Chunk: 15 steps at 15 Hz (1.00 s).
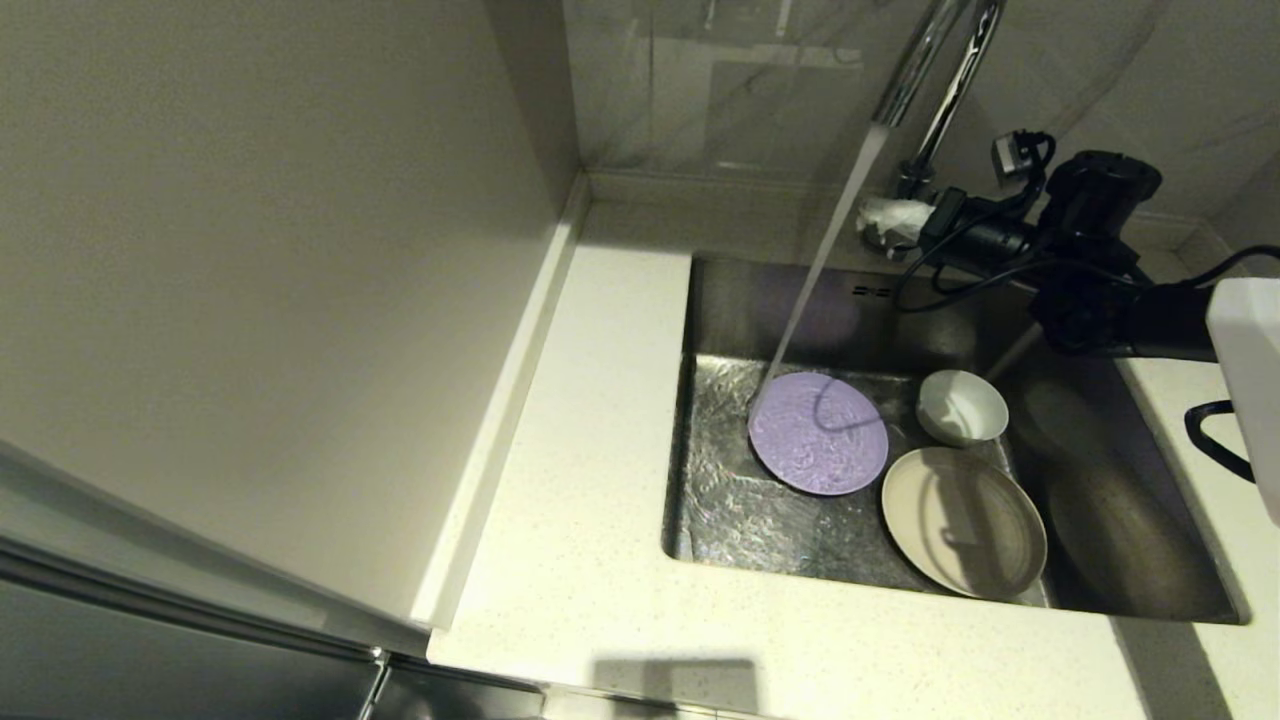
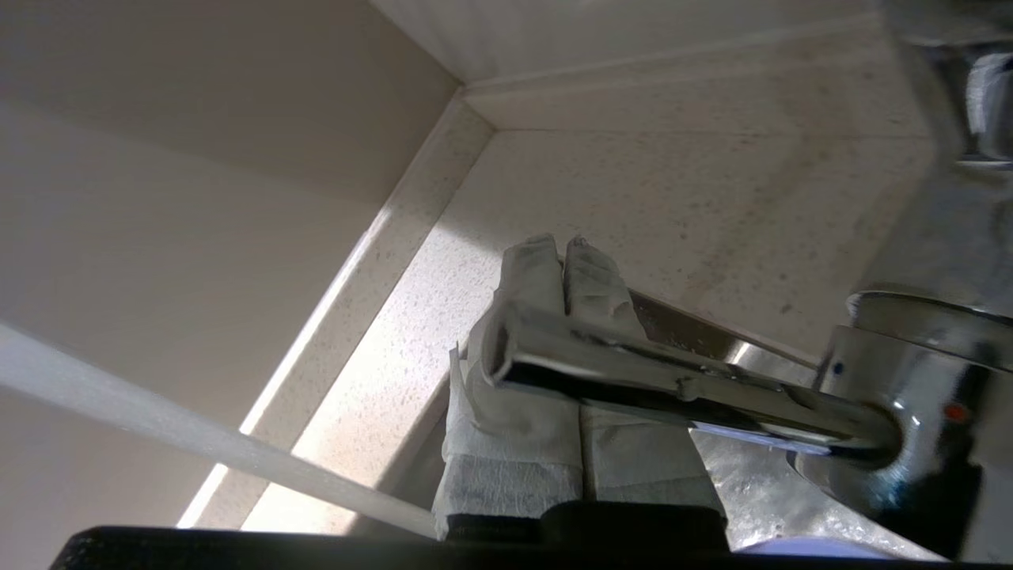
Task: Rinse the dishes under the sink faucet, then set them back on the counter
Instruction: Turn off the faucet
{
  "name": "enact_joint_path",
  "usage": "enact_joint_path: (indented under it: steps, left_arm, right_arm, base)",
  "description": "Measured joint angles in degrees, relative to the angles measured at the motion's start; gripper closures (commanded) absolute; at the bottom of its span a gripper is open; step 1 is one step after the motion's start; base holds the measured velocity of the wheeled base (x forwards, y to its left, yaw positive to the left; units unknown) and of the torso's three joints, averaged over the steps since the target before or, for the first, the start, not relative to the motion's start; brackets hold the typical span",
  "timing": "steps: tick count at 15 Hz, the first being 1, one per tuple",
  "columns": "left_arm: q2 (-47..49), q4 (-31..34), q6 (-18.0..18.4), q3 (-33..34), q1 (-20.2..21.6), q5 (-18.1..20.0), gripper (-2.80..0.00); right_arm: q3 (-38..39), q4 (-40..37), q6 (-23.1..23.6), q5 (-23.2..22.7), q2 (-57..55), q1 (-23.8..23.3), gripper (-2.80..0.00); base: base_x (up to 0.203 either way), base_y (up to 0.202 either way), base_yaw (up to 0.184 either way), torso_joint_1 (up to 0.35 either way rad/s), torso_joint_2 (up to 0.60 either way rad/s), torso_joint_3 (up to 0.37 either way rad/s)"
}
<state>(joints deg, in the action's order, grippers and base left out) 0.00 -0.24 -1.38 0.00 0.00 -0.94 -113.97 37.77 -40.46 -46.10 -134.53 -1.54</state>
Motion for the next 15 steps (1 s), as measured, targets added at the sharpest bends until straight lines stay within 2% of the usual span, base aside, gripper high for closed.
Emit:
enact_joint_path:
  steps: [5,7,12,15]
  left_arm:
    - [0.0,0.02,-0.02,0.0,0.0,0.0,0.0]
    - [0.0,0.02,0.0,0.0,0.0,-0.01,0.0]
    - [0.0,0.0,0.0,0.0,0.0,0.0,0.0]
    - [0.0,0.0,0.0,0.0,0.0,-0.02,0.0]
  right_arm:
    - [0.13,6.15,0.39,-0.78,-1.1,0.02,0.0]
    - [0.73,3.68,0.04,-1.63,-0.36,-0.75,0.0]
    - [8.42,-6.28,0.03,-10.55,5.02,-5.31,0.0]
    - [9.29,-7.71,0.37,-10.82,7.04,-7.95,0.0]
  base:
    - [0.0,0.0,0.0,0.0,0.0,0.0]
    - [0.0,0.0,0.0,0.0,0.0,0.0]
    - [0.0,0.0,0.0,0.0,0.0,0.0]
    - [0.0,0.0,0.0,0.0,0.0,0.0]
